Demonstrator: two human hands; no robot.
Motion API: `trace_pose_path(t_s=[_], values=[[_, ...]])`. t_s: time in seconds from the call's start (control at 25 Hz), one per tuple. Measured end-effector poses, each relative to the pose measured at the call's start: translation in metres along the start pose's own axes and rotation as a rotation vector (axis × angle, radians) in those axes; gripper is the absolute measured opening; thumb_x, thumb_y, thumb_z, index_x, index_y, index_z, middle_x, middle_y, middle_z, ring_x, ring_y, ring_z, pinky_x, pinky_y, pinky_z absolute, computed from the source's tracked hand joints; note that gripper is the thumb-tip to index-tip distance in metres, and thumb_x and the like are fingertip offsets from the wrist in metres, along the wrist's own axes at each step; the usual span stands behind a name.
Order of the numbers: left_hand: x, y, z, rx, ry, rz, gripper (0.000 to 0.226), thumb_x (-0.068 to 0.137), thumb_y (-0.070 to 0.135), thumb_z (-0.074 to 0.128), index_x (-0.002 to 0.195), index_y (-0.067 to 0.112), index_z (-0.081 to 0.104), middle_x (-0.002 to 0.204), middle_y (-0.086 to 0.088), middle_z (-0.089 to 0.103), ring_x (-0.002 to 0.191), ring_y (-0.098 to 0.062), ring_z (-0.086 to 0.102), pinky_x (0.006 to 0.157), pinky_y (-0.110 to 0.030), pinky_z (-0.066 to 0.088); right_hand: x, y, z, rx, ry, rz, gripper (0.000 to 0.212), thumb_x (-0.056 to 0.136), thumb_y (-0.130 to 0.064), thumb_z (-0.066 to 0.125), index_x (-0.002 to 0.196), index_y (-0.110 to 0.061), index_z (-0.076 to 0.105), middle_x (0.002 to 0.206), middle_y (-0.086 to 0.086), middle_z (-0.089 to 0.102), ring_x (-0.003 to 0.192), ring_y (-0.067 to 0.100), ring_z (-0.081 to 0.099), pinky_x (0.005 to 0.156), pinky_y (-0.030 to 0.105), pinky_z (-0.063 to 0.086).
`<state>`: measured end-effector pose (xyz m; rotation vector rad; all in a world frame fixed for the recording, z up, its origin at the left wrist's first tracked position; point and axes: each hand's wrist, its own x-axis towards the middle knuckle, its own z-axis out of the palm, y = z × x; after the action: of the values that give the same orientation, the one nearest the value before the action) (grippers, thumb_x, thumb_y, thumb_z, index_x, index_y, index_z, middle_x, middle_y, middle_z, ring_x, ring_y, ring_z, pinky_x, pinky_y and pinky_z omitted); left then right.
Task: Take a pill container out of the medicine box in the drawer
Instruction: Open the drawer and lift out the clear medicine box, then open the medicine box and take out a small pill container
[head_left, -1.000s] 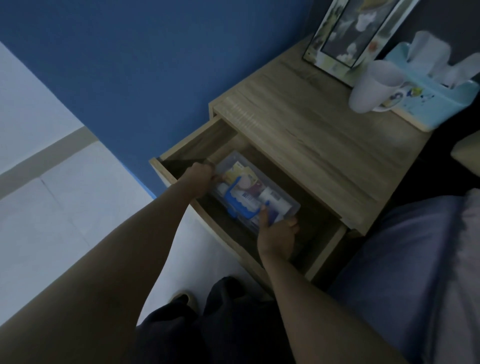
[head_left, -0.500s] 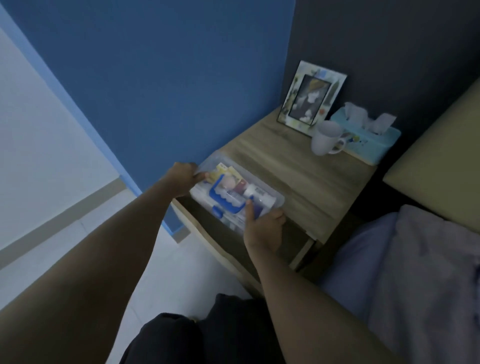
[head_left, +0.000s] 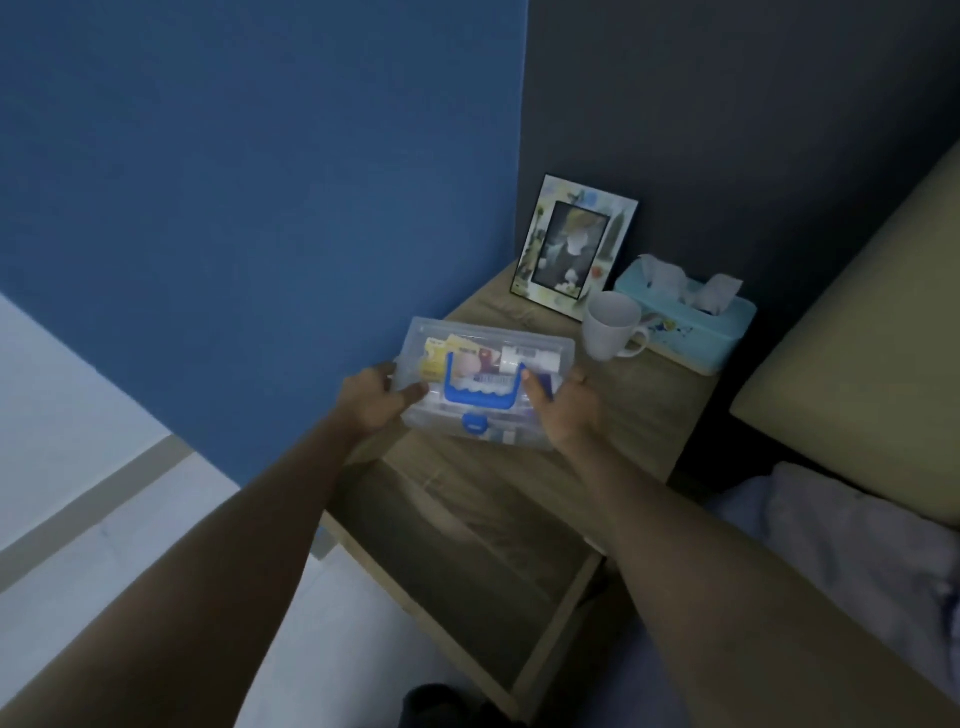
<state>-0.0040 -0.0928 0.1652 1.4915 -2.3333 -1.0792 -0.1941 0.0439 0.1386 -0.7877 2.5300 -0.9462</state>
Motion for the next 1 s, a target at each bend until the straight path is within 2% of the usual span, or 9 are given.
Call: trace_pose_path(t_s=[0.24, 0.44, 0.56, 0.64, 0.72, 0.76, 0.84, 0.92, 1.0], values=[[0.025, -0.017, 0.031, -0.105, -0.023, 0.051, 0.045, 0.087, 0.038, 0.063, 0.125, 0.015, 0.058, 0.115, -0.012, 0.068, 0.103, -0.026, 0.063, 0.092, -0.033, 0.047, 0.043, 0.021, 0.018, 0.009, -0.04, -0.035, 0.072, 0.085, -0.056, 0.051, 0.128, 0.0, 0.037, 0.126, 0.026, 0.055, 0.114, 0.039, 0.054, 0.092, 0.043, 0.047], [0.03, -0.023, 0.038, -0.26, -0.017, -0.009, 0.058, 0.085, 0.042, 0.063, 0.135, 0.016, 0.047, 0.125, -0.009, 0.063, 0.108, -0.023, 0.062, 0.095, -0.039, 0.05, 0.052, 0.026, 0.025, -0.008, -0.021, -0.04, 0.075, 0.085, -0.056, 0.051, 0.132, -0.001, 0.033, 0.132, 0.026, 0.049, 0.116, 0.04, 0.051, 0.09, 0.042, 0.044], [0.012, -0.019, 0.062, -0.485, 0.197, -0.139, 0.068, 0.082, 0.048, 0.064, 0.136, 0.014, 0.038, 0.13, -0.008, 0.053, 0.114, -0.024, 0.056, 0.085, -0.037, 0.053, 0.051, 0.026, 0.023, -0.197, 0.051, -0.211, 0.073, 0.09, -0.051, 0.045, 0.141, -0.004, 0.024, 0.145, 0.024, 0.033, 0.129, 0.038, 0.037, 0.102, 0.046, 0.037], [-0.007, -0.012, 0.089, -0.584, 0.335, -0.299, 0.053, 0.08, 0.057, 0.059, 0.115, 0.018, 0.048, 0.11, -0.002, 0.06, 0.099, -0.019, 0.062, 0.066, -0.027, 0.05, 0.053, 0.027, 0.019, -0.318, 0.019, -0.347, 0.064, 0.094, -0.048, 0.037, 0.144, -0.01, 0.024, 0.153, 0.017, 0.025, 0.139, 0.033, 0.026, 0.113, 0.045, 0.026], [-0.018, -0.003, 0.117, -0.709, 0.206, -0.384, 0.052, 0.081, 0.062, 0.054, 0.104, 0.016, 0.058, 0.088, 0.001, 0.065, 0.078, -0.013, 0.064, 0.06, -0.027, 0.051, 0.059, 0.028, 0.016, -0.345, -0.058, -0.38, 0.058, 0.096, -0.045, 0.031, 0.144, -0.013, 0.026, 0.157, 0.012, 0.019, 0.142, 0.029, 0.02, 0.117, 0.043, 0.019], [-0.019, 0.003, 0.129, -0.768, 0.087, -0.386, 0.053, 0.081, 0.064, 0.052, 0.103, 0.016, 0.06, 0.084, 0.0, 0.065, 0.076, -0.014, 0.064, 0.066, -0.032, 0.055, 0.061, 0.027, 0.015, -0.336, -0.089, -0.367, 0.058, 0.097, -0.045, 0.03, 0.145, -0.015, 0.025, 0.158, 0.011, 0.015, 0.143, 0.029, 0.02, 0.116, 0.042, 0.018], [-0.017, 0.015, 0.142, -0.813, -0.047, -0.361, 0.058, 0.08, 0.066, 0.051, 0.106, 0.016, 0.058, 0.095, -0.003, 0.066, 0.089, -0.019, 0.064, 0.086, -0.041, 0.055, 0.062, 0.028, 0.013, -0.329, -0.124, -0.347, 0.058, 0.096, -0.047, 0.029, 0.146, -0.017, 0.022, 0.159, 0.009, 0.01, 0.143, 0.029, 0.019, 0.116, 0.044, 0.019], [-0.011, 0.02, 0.148, -0.812, -0.015, -0.329, 0.058, 0.078, 0.069, 0.05, 0.099, 0.016, 0.061, 0.095, -0.003, 0.067, 0.092, -0.02, 0.064, 0.09, -0.043, 0.053, 0.061, 0.029, 0.014, -0.325, -0.14, -0.342, 0.058, 0.096, -0.047, 0.029, 0.146, -0.018, 0.021, 0.159, 0.009, 0.009, 0.143, 0.03, 0.019, 0.116, 0.044, 0.019], [-0.007, 0.018, 0.149, -0.842, 0.031, -0.299, 0.046, 0.079, 0.065, 0.053, 0.088, 0.021, 0.063, 0.091, -0.003, 0.069, 0.09, -0.019, 0.066, 0.088, -0.041, 0.054, 0.061, 0.03, 0.015, -0.309, -0.139, -0.333, 0.058, 0.096, -0.047, 0.03, 0.146, -0.018, 0.022, 0.159, 0.01, 0.01, 0.142, 0.031, 0.019, 0.115, 0.044, 0.02]])
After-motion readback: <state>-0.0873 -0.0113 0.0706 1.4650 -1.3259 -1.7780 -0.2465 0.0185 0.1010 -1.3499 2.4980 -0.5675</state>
